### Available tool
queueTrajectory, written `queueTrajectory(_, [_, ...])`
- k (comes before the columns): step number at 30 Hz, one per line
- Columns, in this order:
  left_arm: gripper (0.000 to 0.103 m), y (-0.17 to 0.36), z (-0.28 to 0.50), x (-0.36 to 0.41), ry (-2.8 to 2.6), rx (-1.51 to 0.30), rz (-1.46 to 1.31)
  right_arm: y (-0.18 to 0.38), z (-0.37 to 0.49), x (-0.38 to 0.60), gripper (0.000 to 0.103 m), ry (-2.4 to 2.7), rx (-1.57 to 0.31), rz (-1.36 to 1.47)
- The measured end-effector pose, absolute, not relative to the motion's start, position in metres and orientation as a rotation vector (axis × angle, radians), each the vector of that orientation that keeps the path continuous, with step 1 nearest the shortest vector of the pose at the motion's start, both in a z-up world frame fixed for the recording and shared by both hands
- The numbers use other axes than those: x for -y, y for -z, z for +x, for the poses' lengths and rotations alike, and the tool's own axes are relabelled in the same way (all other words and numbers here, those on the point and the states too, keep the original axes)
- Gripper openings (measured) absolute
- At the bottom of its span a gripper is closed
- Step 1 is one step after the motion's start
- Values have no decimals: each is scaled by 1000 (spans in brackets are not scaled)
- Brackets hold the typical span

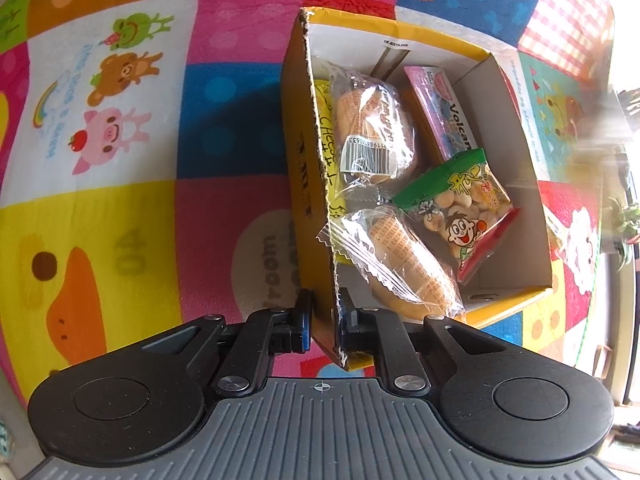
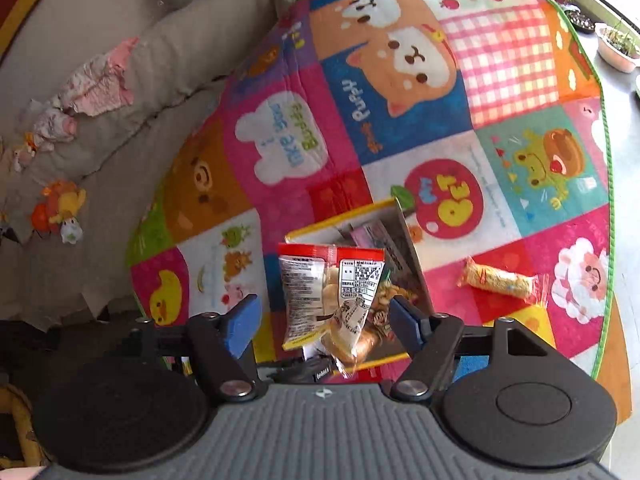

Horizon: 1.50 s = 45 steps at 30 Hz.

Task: Organize objects
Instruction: 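Lower the red-topped packets into the yellow box and open the right gripper, then move the right gripper to the long rice-cracker stick pack and grasp it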

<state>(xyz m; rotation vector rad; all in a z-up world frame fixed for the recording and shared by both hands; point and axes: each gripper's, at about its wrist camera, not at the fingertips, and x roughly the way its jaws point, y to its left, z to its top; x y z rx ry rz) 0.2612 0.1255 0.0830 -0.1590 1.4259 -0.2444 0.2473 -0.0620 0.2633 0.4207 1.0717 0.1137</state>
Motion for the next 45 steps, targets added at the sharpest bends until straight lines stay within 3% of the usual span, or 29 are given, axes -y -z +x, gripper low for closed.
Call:
queueTrajectory(6, [14, -82, 263, -126, 212, -1430, -189, -243, 221, 111, 72, -24, -1100, 254])
queueTrajectory(13, [13, -85, 256, -130, 166, -1423, -213, -164, 193, 174, 71, 13, -1232, -20])
queueTrajectory(25, [12, -78, 269, -93, 32, -1503, -68, -52, 240, 135, 69, -432, -1189, -450])
queueTrajectory(36, [12, -85, 296, -69, -3, -1471, 4, 5, 299, 156, 68, -470, -1235, -341])
queueTrajectory(38, [12, -84, 303, -64, -8, -1464, 5, 4, 296, 157, 60, -461, -1243, -304])
queueTrajectory(42, [12, -83, 311, -56, 28, -1448, 35, -2, 287, 151, 31, -440, -1270, -287])
queueTrajectory(45, [12, -83, 311, -51, 54, -1453, 48, -16, 277, 145, 30, -416, -1264, -272])
